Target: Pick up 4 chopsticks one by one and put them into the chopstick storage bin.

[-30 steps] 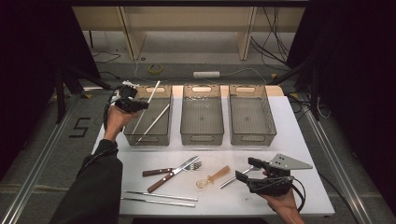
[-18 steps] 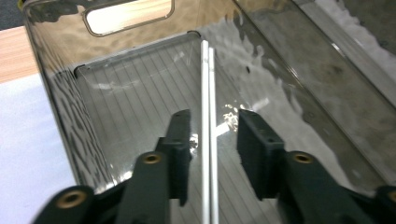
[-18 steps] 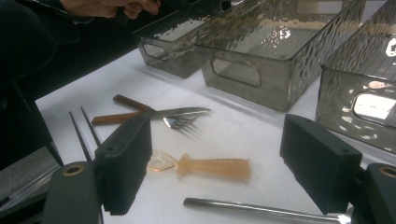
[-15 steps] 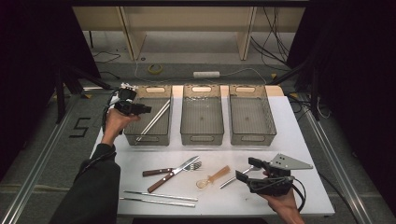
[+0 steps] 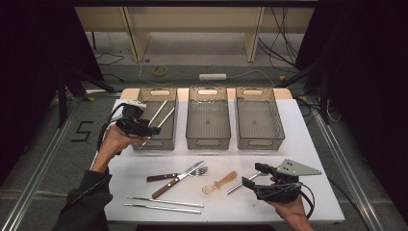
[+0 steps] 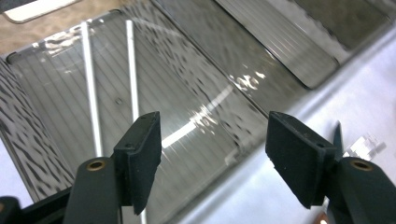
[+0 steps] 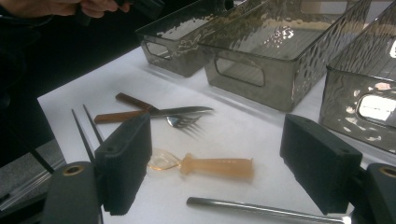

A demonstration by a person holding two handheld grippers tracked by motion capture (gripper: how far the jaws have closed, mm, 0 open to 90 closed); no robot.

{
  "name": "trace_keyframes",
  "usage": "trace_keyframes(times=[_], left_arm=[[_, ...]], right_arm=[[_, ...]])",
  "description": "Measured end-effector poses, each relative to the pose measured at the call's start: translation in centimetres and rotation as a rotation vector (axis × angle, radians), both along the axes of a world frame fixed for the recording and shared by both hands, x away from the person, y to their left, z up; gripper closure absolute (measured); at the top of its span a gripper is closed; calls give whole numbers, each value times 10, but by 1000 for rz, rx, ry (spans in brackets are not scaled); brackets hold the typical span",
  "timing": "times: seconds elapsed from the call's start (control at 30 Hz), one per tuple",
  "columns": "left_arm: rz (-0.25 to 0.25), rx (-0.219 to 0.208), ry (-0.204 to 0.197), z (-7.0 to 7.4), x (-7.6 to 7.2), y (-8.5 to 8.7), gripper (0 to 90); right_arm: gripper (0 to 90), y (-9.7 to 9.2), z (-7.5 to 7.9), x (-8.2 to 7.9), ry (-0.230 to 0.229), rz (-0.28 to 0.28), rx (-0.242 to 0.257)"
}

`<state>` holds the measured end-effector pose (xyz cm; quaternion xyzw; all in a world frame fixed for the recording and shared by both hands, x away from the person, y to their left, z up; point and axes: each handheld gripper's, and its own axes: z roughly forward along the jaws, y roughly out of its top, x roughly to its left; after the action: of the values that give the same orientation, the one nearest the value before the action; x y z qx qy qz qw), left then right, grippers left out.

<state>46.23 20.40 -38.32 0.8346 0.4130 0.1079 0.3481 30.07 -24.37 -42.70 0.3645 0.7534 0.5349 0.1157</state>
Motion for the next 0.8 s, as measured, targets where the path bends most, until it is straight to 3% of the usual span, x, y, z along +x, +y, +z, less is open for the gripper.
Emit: trace_keyframes(times=[0.17,0.27,0.33,0.53,0.8], left_arm=[[-58,32,6,1,-23,-11,341],[-101,78,16,1,-37,-14,330],[-109,69,14,2,-47,-15,327],[-195,98,26,-2,-73,-31,314],[-273,116,30,-12,-97,-47,306]], right_arm=[[261,0,0,0,-1,0,1],[261,0,0,0,-1,0,0],[261,0,0,0,0,0,-1],[261,1,0,0,2,6,-6],[260,2,0,-1,6,5,-7]])
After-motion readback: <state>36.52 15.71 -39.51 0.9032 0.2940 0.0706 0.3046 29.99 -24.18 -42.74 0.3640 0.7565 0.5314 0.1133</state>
